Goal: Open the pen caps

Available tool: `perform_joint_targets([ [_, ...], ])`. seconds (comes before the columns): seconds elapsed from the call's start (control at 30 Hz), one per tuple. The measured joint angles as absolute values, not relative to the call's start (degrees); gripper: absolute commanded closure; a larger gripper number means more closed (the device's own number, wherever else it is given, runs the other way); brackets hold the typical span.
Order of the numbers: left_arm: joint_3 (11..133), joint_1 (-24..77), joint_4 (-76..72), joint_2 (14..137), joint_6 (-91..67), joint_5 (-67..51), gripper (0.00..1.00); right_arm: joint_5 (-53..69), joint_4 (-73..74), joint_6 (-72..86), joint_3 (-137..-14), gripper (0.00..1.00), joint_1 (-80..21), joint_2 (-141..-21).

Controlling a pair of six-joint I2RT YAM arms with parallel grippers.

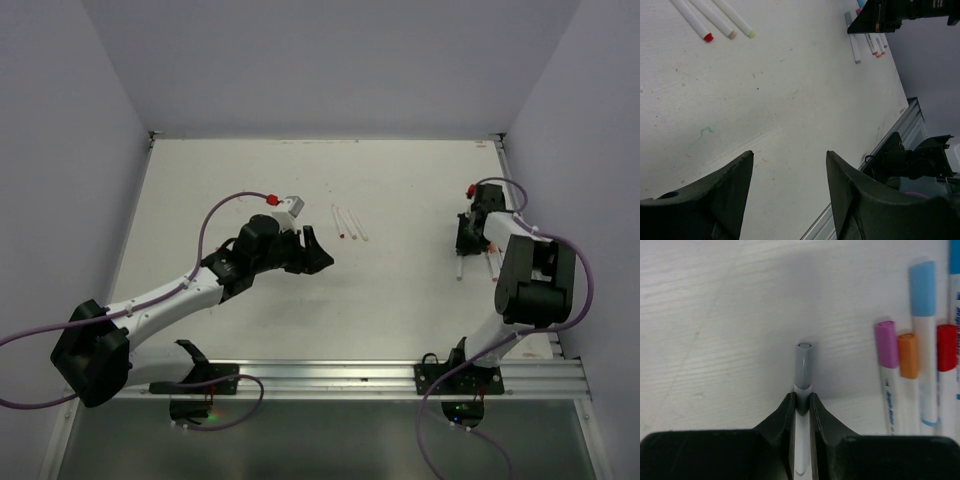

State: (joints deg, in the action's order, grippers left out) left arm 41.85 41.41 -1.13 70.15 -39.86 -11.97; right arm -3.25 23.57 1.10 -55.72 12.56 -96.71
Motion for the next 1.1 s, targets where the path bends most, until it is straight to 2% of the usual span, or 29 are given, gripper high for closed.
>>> perform_joint_targets([
  [0.2, 43.1, 41.3, 1.2, 70.2, -39.8, -11.8, 0.39, 1.2, 26.4, 3.9, -58.5, 1.00, 4.6, -95.7],
  [0.37, 48.7, 40.0, 4.5, 70.2, -39.2, -12.0, 0.40, 6.7, 27.4, 6.6, -61.5, 1.00, -1.6, -89.3],
  [0.57, 54.5, 34.8, 5.6, 70.6, -39.4, -14.9, 0.41, 16.3, 21.4, 10.6, -59.8, 1.00, -13.8, -80.3],
  [0.73, 57.3, 31.0, 5.2, 73.9, -40.1, -18.9, 0.42, 22.2, 15.0, 14.2, -56.7, 1.00, -22.9, -77.6],
  [1.1, 57.4, 30.5, 3.8, 76.6, -42.9, -21.2, 0.43, 25.7, 7.6, 18.5, -56.6, 1.00, -29.8, -77.5],
])
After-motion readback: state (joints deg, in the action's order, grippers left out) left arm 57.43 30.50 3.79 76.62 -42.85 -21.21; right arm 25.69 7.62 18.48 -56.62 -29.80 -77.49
